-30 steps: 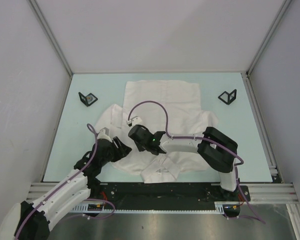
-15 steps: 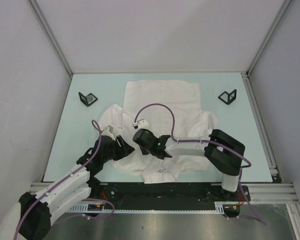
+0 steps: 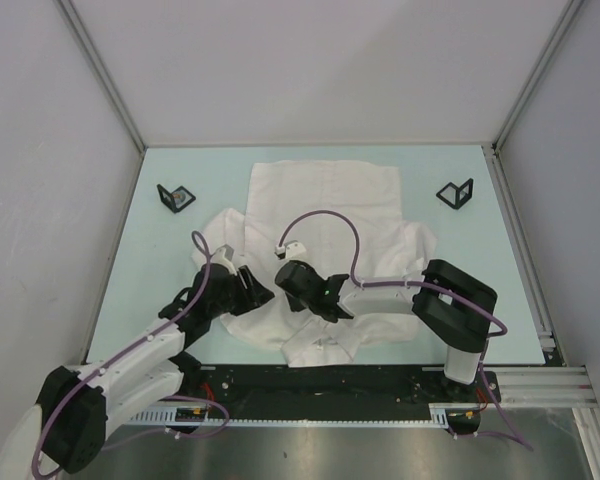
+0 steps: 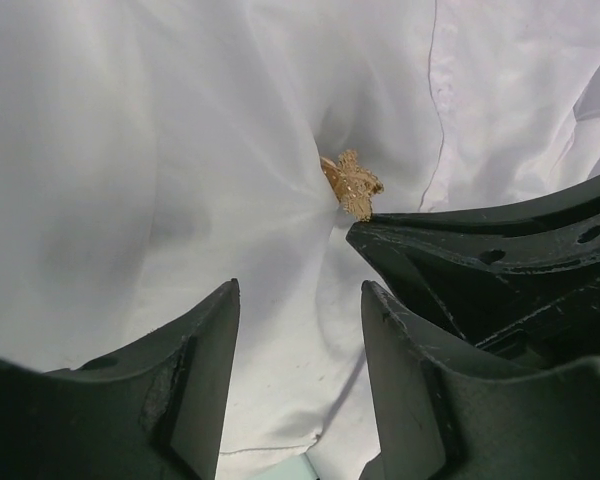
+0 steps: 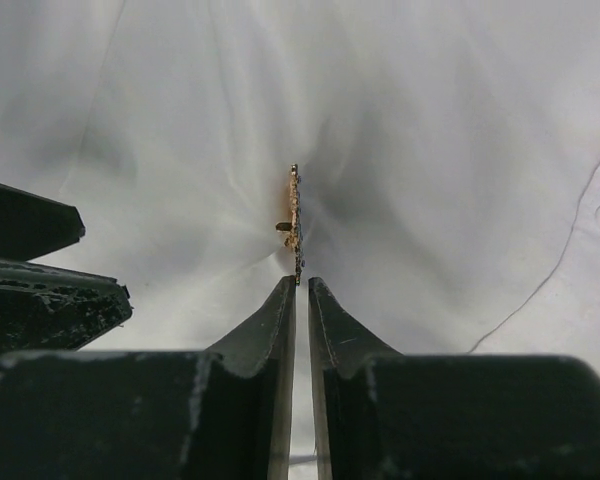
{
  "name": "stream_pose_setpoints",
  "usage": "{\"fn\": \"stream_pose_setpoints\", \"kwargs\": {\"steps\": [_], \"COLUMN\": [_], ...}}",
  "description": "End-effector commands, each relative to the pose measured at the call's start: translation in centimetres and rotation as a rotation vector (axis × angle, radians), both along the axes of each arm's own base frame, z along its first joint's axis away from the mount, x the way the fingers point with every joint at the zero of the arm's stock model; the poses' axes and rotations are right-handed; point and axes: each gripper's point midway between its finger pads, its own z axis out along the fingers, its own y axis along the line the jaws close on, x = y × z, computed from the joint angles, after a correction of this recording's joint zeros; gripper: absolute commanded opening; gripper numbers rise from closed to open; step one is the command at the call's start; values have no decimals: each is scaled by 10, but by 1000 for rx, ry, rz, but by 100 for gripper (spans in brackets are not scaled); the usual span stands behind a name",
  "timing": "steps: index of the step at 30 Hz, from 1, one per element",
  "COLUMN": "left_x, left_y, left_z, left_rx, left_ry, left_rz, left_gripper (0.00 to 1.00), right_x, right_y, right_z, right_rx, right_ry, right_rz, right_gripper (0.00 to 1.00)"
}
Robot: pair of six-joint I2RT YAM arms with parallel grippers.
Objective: Remove the brooch from the garment
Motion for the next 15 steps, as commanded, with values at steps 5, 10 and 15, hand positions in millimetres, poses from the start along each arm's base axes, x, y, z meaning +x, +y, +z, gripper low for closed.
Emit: {"fn": "stream_pose_setpoints", "kwargs": {"steps": [5, 10, 15], "left_x": [14, 13, 15], "left_y": [-17, -15, -13], "left_z": [18, 12, 11], "left_rx": [-14, -6, 10], "left_ry": [-56, -40, -41], "left_rz": [-86, -81, -71], "left_gripper": [55, 52, 48], "right_x": [14, 17, 19], "right_y": [15, 13, 11], "right_z": [32, 33, 33], "right_rx": [134, 133, 141], "right_ry": [-64, -67, -65], "right_rz": [-5, -3, -1], "right_gripper": [16, 19, 20]}}
